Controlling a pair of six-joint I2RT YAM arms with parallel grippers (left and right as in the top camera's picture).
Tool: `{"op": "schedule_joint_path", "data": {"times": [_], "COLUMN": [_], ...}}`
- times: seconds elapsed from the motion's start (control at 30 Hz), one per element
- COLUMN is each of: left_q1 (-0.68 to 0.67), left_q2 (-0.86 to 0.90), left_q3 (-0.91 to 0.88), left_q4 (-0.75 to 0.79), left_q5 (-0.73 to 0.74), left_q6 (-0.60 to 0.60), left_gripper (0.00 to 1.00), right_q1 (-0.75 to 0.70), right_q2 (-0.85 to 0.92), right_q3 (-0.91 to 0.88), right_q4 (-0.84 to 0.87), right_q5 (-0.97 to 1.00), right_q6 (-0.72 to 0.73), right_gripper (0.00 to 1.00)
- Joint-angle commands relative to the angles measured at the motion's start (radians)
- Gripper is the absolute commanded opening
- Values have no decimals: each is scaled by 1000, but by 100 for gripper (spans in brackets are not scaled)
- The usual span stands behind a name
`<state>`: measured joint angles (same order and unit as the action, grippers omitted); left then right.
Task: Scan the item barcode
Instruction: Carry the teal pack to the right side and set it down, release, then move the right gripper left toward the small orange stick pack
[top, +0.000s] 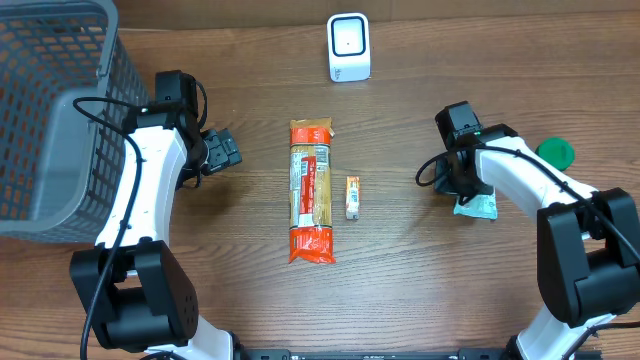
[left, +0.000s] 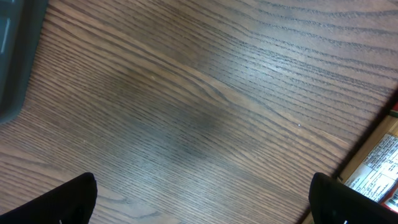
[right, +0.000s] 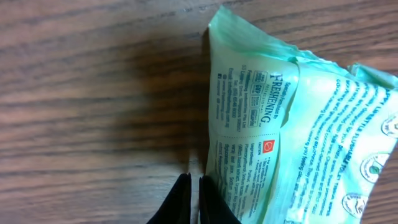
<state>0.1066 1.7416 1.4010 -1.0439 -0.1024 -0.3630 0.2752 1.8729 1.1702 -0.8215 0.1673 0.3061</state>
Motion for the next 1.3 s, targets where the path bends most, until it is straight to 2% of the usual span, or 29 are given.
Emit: {"op": "schedule_joint_path", "data": {"times": [0.0,0.17,0.67,0.8,0.83,0.87,1.03,1.27], "left_q1": [-2,-2,-2,-2,-2,-2,-2,-2], "left_q2": [-2,-2,-2,-2,-2,-2,-2,-2], "left_q3": [8,8,8,8,8,8,8,8], "left_q4": [2,2,2,2,2,2,2,2], "left_q5": [-9,-9,-9,-9,-9,-9,-9,-9], "left_q6": [12,12,12,12,12,12,12,12], "left_gripper": [100,100,100,100,100,100,100,100], "right_q1": [-3,-7,-67,-67,-67,-67,-62,39], "right_q2": [-14,-14,-14,-14,-14,-14,-14,-15], "right_q3": [-2,-2,-2,-2,-2,-2,-2,6], "right_q4": [-36,-73,-32,-5,4,18,65,132], "right_q5": [132,244,211,77,16,-90,-486,-532], "right_q6": [-80,-79,-79,-79,-78,-66,-63,26], "right_gripper": [7,9,10,10,14,19,22,23]}}
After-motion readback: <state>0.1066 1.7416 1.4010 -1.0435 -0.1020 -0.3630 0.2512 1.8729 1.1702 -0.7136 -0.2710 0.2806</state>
